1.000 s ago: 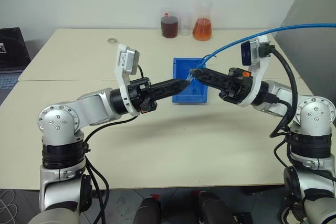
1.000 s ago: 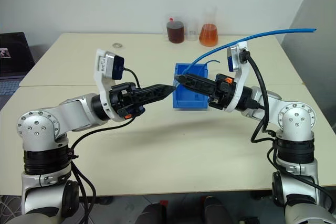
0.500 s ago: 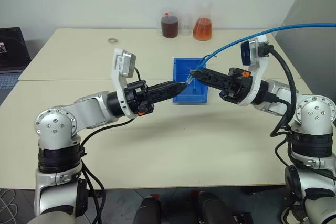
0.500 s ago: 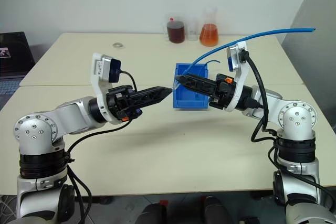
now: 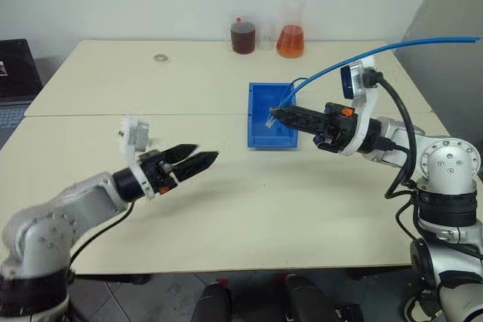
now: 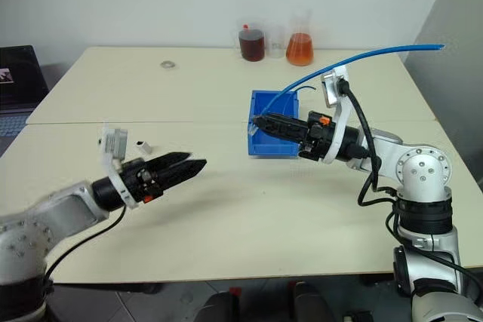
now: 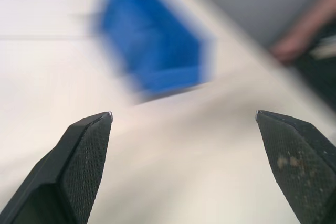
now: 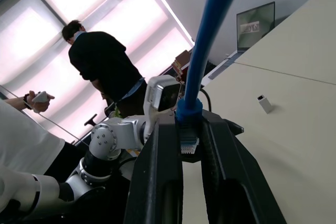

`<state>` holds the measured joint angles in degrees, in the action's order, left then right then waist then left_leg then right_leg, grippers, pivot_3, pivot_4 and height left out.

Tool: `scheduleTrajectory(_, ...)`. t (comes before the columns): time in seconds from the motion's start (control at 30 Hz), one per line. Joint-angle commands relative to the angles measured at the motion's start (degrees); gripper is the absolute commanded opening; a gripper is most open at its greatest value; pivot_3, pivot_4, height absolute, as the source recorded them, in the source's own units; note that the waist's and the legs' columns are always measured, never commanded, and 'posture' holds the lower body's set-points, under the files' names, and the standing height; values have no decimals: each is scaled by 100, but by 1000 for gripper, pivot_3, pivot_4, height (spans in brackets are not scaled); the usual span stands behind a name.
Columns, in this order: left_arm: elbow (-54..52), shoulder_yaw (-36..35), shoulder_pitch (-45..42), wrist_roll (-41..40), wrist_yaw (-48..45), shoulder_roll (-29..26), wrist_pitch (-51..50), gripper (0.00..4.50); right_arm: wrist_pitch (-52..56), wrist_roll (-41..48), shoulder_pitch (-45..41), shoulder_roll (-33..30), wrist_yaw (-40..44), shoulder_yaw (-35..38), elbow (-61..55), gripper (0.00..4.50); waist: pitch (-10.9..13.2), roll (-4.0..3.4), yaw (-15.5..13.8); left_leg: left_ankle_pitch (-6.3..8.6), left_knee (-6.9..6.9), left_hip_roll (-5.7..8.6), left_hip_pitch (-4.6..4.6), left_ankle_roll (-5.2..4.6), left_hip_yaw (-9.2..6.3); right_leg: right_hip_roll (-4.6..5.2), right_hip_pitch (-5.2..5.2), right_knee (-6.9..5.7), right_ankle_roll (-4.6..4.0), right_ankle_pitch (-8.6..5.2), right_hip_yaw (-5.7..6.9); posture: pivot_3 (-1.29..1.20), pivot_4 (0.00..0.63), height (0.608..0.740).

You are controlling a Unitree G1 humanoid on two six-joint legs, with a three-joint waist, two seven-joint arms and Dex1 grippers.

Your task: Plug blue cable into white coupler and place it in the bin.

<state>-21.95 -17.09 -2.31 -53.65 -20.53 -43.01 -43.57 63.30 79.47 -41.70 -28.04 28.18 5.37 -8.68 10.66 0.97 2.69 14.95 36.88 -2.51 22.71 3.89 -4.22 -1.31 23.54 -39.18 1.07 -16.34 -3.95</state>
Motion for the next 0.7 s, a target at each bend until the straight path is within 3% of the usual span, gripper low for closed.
scheduleTrajectory(0.03, 326, 169, 448, 1933, 324, -87, 1260, 4486, -50, -116, -130, 57, 206, 20, -52, 160, 1, -1, -28, 0, 0, 0, 2, 0, 0, 0, 2, 2, 0, 0, 1, 0, 150, 740)
scheduleTrajectory(0.2, 1559, 262, 220, 2984, 407, 160, 2107, 4486, -73, -279, -152, 232, 254, -11, -11, 160, 1, -1, -91, 1, 2, -1, 10, -2, 4, 0, 2, 11, 1, 1, 3, 0, 150, 740)
scheduleTrajectory(0.7, 5140, 655, -2087, 3973, -626, 480, 3554, 4486, -31, -389, -74, 322, 66, 114, -152, 160, -1, 2, -86, 1, 4, 2, 17, -2, -2, 8, 1, 6, 5, 6, 19, 0, 150, 740)
